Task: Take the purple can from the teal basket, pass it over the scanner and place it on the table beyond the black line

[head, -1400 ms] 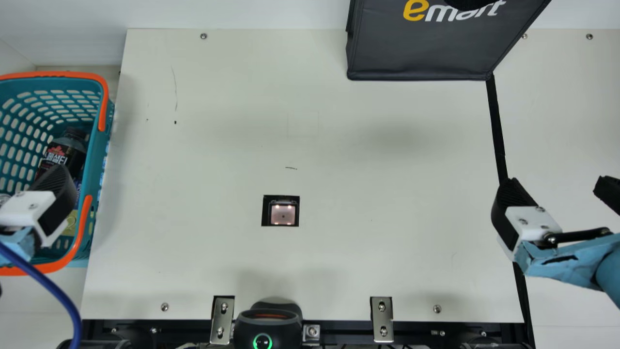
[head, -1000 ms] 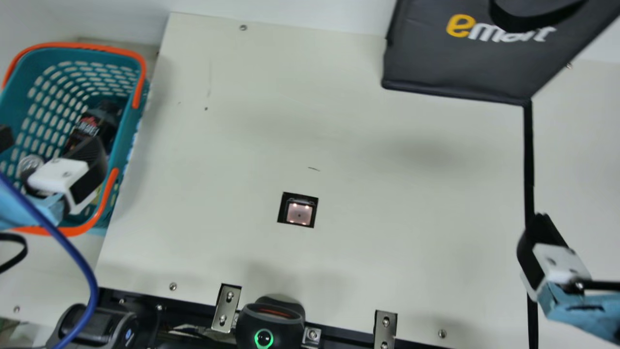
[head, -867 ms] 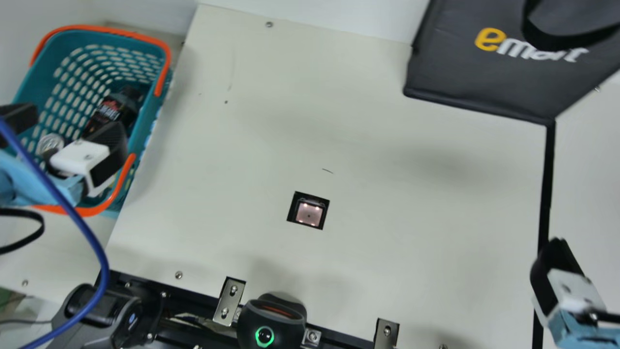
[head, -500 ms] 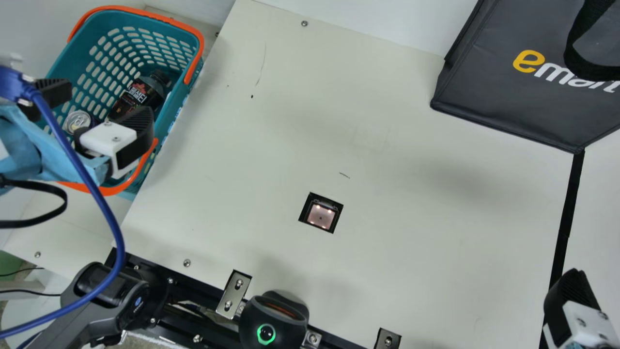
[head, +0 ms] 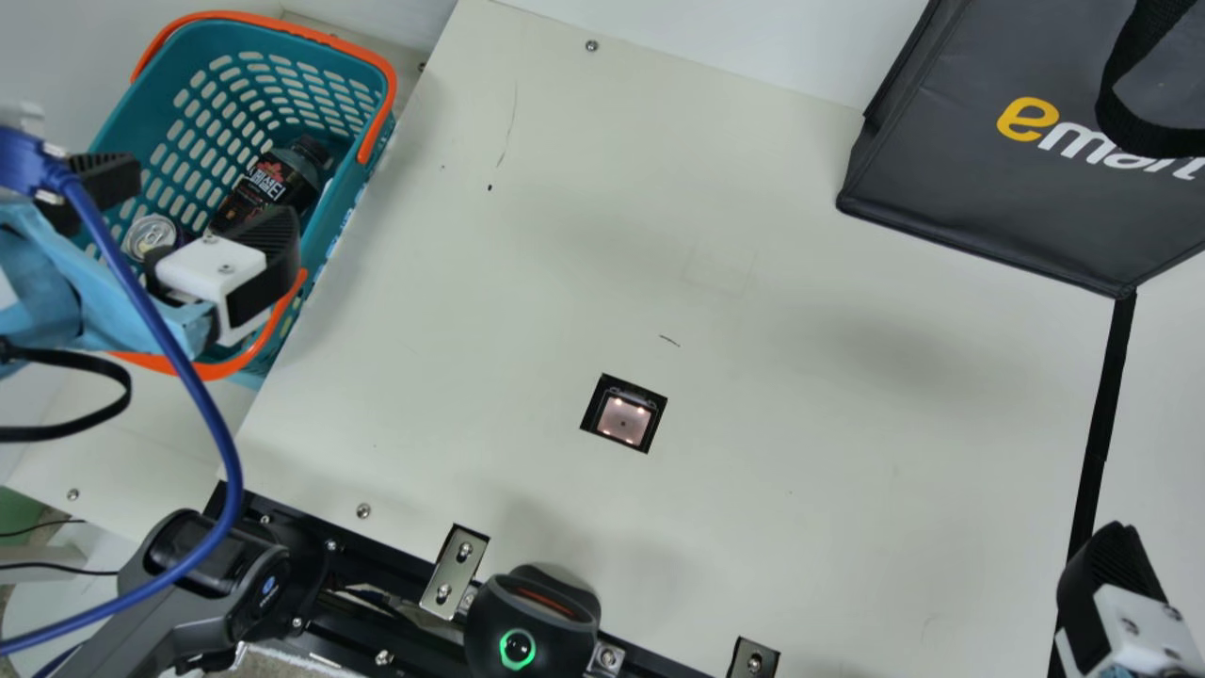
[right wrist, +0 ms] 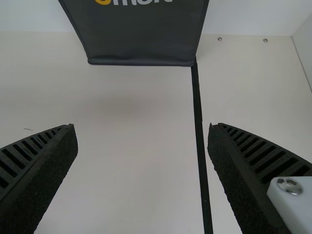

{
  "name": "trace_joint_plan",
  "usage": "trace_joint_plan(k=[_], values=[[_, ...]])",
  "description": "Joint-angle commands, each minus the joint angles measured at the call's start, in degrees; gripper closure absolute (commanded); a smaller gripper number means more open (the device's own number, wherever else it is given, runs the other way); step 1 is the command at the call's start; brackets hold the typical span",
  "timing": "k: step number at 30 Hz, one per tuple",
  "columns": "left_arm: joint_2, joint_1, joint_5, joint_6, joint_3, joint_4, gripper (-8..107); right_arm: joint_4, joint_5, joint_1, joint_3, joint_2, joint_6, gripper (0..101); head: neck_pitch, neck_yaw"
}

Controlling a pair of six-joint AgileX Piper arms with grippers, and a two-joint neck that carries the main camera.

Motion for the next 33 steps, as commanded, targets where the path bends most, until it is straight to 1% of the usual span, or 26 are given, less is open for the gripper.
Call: trace_joint_plan(k=[1, 6, 11, 17, 23, 28, 33], values=[[0.28, 0.98, -0.09, -0.80, -0.21, 0.10, 9, 0.00, 0.00, 0.00, 0.00, 0.00, 0.00, 6, -1.66, 0.23], [1.01, 5.02, -0.46, -3.61, -0.77, 0.64, 9, 0.00, 0.00, 0.00, 0.00, 0.00, 0.00, 6, -1.66, 0.23], [1.92, 10.36, -1.11, -6.05, -1.20, 1.21, 9, 0.00, 0.00, 0.00, 0.00, 0.00, 0.00, 6, -1.66, 0.23], [3.67, 17.59, -2.24, -6.06, -1.55, 0.70, 9, 0.00, 0.00, 0.00, 0.00, 0.00, 0.00, 6, -1.66, 0.23], [6.75, 26.22, -3.81, -1.22, -1.18, -0.63, 9, 0.00, 0.00, 0.00, 0.00, 0.00, 0.00, 6, -1.66, 0.23], [11.28, 33.70, -5.67, 5.43, -0.91, -3.29, 9, 0.00, 0.00, 0.00, 0.00, 0.00, 0.00, 6, -1.66, 0.23], [16.60, 40.00, -6.63, 13.13, -1.59, -6.53, 9, 0.00, 0.00, 0.00, 0.00, 0.00, 0.00, 6, -1.66, 0.23]])
